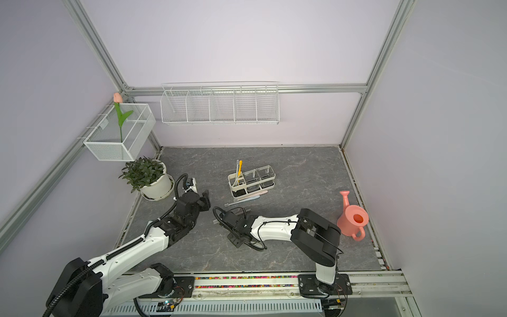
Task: Place the toothbrush into the toothbrush holder
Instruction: Pick up the toothbrush from the center of the board.
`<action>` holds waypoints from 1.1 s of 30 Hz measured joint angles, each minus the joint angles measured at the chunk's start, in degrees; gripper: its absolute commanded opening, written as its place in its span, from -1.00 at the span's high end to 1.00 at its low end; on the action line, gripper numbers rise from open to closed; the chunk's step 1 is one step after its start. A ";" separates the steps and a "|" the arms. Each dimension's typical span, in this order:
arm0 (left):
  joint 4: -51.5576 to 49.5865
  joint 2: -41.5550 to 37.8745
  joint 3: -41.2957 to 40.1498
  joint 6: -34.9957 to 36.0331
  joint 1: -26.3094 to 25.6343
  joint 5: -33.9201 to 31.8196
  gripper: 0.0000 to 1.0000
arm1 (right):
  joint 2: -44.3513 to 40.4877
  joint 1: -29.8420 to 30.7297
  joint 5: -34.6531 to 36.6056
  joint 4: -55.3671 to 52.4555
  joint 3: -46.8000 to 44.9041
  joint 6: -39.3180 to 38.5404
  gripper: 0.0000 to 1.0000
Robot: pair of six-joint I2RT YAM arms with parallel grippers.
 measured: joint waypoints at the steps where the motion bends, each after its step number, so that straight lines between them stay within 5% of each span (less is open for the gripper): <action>1: 0.00 0.00 0.00 0.00 0.00 0.02 -0.27 | -0.33 0.00 0.17 0.07 -0.37 0.02 0.79; 17: 0.07 1.11 0.00 0.02 0.00 1.09 -0.28 | -6.56 0.00 2.97 -0.92 -2.99 0.96 0.77; 33: -0.87 2.03 2.89 -1.22 1.40 13.44 -0.30 | -15.91 -1.29 10.32 1.64 -6.49 2.12 0.85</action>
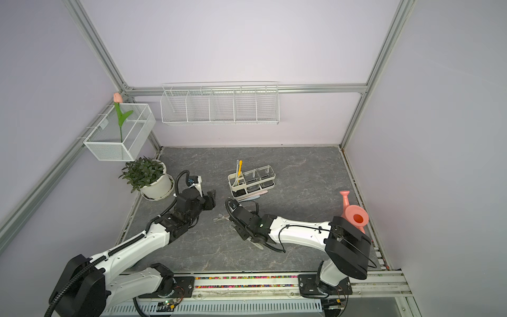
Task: Place the toothbrush into the toothbrush holder
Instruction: Pick up the toothbrush from the center of the board.
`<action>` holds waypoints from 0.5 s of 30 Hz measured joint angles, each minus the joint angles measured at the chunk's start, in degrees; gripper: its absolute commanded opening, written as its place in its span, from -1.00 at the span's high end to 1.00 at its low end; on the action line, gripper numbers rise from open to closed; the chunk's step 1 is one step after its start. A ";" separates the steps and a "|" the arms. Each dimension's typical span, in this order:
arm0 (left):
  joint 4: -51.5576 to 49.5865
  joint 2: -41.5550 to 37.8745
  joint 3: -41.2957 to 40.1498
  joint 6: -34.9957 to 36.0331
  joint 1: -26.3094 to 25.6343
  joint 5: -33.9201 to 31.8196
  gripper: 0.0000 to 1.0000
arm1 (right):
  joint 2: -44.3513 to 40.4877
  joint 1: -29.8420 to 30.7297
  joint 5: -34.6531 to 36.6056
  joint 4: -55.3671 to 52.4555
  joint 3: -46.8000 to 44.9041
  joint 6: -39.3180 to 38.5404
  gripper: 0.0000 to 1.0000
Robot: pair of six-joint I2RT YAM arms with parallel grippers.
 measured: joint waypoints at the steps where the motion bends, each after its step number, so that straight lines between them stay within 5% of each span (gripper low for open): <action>1: -0.07 -0.02 0.24 -0.09 0.00 0.35 -0.30 | -0.48 -0.13 0.39 0.02 -0.24 0.00 0.85; 9: -0.50 -0.02 0.35 -0.90 0.57 1.11 -0.30 | -7.56 -1.95 2.38 1.31 -4.63 -0.13 0.84; 15: -1.36 2.03 2.51 -5.25 1.44 9.38 -0.29 | -14.23 -3.63 2.38 2.05 -8.28 -0.70 0.83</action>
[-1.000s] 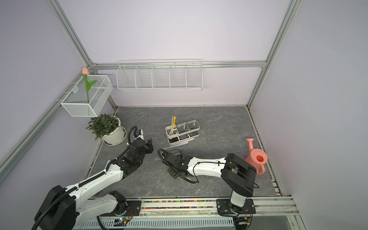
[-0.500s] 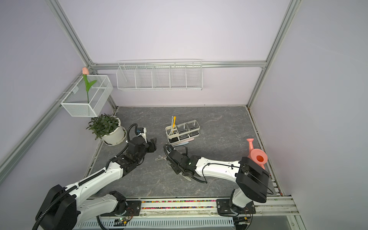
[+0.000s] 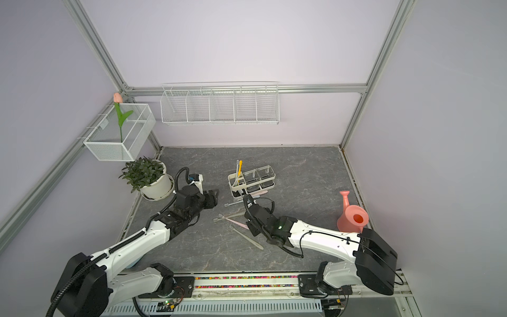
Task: Place the toothbrush into the toothbrush holder
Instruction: Pick up the toothbrush from the center of the board.
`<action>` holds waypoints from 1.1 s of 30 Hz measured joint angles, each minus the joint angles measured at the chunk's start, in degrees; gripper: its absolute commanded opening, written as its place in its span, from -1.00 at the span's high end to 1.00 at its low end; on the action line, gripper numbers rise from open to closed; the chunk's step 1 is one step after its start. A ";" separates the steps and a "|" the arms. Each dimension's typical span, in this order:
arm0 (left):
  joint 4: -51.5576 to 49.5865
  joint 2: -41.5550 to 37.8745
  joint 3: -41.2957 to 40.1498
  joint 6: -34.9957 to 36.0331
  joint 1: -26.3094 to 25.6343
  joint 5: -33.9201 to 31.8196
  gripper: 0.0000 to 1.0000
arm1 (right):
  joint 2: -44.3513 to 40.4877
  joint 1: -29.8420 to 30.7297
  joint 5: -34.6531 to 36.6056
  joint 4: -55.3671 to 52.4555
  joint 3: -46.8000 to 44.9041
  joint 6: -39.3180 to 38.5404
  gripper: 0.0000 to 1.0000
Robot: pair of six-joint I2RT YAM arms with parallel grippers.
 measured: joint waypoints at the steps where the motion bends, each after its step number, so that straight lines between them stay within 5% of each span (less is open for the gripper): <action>1: 0.00 0.44 0.57 -0.90 0.00 1.92 -0.27 | -1.11 -0.35 -0.04 0.42 -0.81 -0.02 0.83; 17: 7.65 6.03 6.36 -3.61 -0.42 30.40 -0.22 | -5.49 -3.61 -2.23 6.84 -6.25 -1.49 0.83; 33: 9.25 13.68 10.51 -3.04 -4.85 30.10 -0.22 | -5.49 -3.80 -4.31 12.02 -6.78 -3.26 0.82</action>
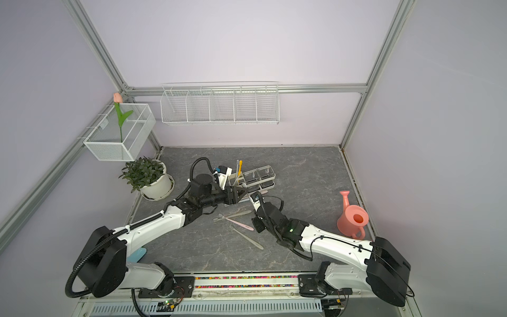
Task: Place the toothbrush into the toothbrush holder
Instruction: Pick up the toothbrush from the center of the board.
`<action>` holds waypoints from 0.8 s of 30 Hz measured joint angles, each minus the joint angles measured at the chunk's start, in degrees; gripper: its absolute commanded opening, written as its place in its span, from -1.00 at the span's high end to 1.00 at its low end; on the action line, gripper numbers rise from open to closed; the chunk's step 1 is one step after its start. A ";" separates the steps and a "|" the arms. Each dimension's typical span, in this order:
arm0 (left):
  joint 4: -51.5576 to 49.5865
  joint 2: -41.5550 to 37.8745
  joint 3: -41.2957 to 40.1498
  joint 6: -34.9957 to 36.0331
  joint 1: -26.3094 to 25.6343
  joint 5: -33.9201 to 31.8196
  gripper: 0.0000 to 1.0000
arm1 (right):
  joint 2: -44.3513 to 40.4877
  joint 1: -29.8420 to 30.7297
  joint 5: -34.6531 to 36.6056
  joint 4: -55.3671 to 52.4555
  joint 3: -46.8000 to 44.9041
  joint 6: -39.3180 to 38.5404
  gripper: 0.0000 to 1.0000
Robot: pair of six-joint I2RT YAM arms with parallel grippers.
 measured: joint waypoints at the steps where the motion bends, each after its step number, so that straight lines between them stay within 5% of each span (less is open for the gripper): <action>1: 0.37 0.66 0.02 -0.31 0.00 0.02 -0.21 | 0.00 0.00 -0.04 0.15 0.00 -0.04 0.82; 9: 2.99 3.26 1.05 -1.20 -0.17 0.33 0.25 | 0.02 -0.31 -0.92 0.31 -0.22 -0.22 0.79; 24: 4.57 3.26 1.07 -1.88 -0.26 -2.16 0.34 | 1.68 -0.31 -1.05 2.80 -0.22 -0.17 0.79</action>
